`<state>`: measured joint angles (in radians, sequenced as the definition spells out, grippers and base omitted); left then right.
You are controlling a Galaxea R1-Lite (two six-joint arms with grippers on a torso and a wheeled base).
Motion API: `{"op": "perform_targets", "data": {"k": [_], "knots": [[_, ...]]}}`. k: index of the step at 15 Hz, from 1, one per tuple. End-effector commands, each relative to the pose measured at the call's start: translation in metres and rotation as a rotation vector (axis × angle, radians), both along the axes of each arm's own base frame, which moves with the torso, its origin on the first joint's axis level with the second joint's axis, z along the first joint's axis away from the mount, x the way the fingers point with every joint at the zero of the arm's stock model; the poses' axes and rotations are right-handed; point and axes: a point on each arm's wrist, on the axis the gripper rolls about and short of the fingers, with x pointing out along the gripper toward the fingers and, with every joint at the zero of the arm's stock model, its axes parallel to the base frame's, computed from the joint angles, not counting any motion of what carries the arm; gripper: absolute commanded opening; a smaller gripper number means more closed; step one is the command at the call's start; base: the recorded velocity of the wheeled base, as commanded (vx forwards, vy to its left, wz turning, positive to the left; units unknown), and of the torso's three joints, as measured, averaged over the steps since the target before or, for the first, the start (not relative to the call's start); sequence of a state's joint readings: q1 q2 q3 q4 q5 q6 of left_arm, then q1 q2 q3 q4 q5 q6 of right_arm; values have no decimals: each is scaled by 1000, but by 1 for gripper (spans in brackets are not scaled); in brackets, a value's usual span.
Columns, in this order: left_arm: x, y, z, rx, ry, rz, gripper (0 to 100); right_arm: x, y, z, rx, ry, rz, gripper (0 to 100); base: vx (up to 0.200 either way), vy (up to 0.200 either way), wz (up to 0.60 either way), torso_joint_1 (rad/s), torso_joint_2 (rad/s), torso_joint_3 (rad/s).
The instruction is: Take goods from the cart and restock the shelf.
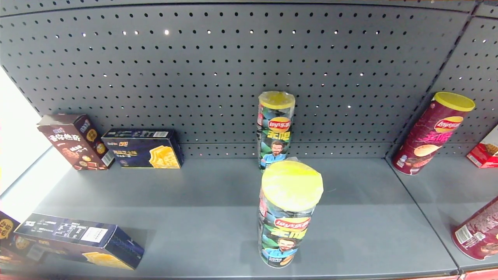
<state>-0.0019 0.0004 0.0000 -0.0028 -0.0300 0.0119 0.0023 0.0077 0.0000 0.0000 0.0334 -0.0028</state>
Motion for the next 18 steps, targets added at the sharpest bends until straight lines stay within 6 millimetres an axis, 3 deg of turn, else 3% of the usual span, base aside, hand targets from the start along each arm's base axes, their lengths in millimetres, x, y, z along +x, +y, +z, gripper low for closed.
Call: {"op": "perform_targets", "data": {"k": [1,15,18], "knots": [[0,0,0,-3,-1,3,100,0,0,0,0,2,1,100,0,0,0,0,0,0],[0,0,0,0,-1,0,100,0,0,0,0,2,1,100,-14,0,0,0,1,0],[0,0,0,-1,-1,0,100,0,0,0,0,2,1,100,-133,0,0,3,-2,0]]}}
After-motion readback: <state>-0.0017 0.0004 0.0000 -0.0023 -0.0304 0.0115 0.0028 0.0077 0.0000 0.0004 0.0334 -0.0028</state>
